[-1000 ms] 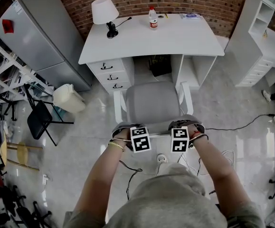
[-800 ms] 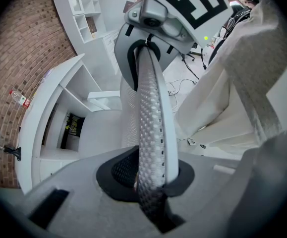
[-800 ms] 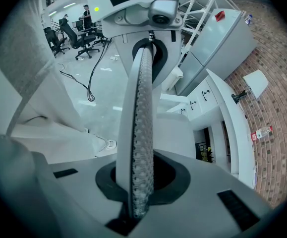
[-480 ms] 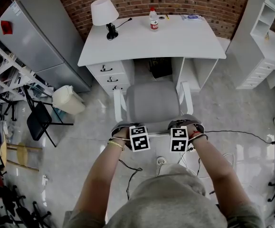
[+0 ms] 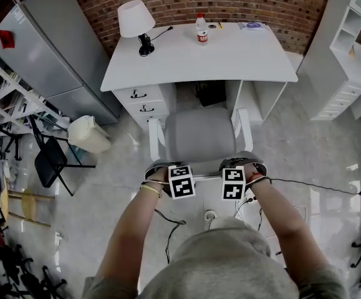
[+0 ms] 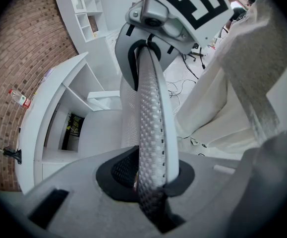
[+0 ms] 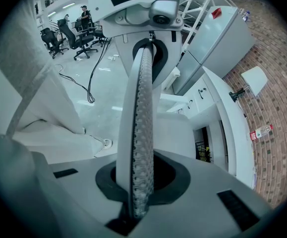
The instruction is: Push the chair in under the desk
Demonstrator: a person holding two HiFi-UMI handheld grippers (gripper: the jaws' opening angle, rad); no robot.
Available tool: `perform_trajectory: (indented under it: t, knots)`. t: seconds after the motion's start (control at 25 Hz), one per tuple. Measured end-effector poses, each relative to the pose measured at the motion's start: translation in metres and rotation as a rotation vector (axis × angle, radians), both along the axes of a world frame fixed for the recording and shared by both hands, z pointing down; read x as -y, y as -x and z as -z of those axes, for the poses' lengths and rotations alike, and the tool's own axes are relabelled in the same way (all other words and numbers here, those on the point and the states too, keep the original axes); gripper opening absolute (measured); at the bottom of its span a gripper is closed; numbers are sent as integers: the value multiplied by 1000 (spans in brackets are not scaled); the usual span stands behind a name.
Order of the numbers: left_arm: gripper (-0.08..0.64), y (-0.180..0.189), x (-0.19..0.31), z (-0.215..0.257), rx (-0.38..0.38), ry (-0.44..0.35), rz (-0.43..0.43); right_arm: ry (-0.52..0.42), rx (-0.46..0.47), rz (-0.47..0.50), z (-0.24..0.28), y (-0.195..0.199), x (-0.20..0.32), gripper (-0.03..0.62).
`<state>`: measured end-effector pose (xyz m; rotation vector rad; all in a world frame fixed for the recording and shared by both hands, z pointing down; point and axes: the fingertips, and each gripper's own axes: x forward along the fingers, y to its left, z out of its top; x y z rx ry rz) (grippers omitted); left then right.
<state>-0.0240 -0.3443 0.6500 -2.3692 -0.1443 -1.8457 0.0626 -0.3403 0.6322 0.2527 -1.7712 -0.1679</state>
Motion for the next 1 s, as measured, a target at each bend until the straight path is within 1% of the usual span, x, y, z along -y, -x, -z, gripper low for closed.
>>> perform_trajectory:
  t: [0.6, 1.0]
  knots:
    - [66, -11, 42, -3, 6, 1, 0, -8, -1, -2, -3, -12, 41, 23]
    - [71, -16, 61, -1, 5, 0, -7, -13, -3, -11, -2, -17, 58, 21]
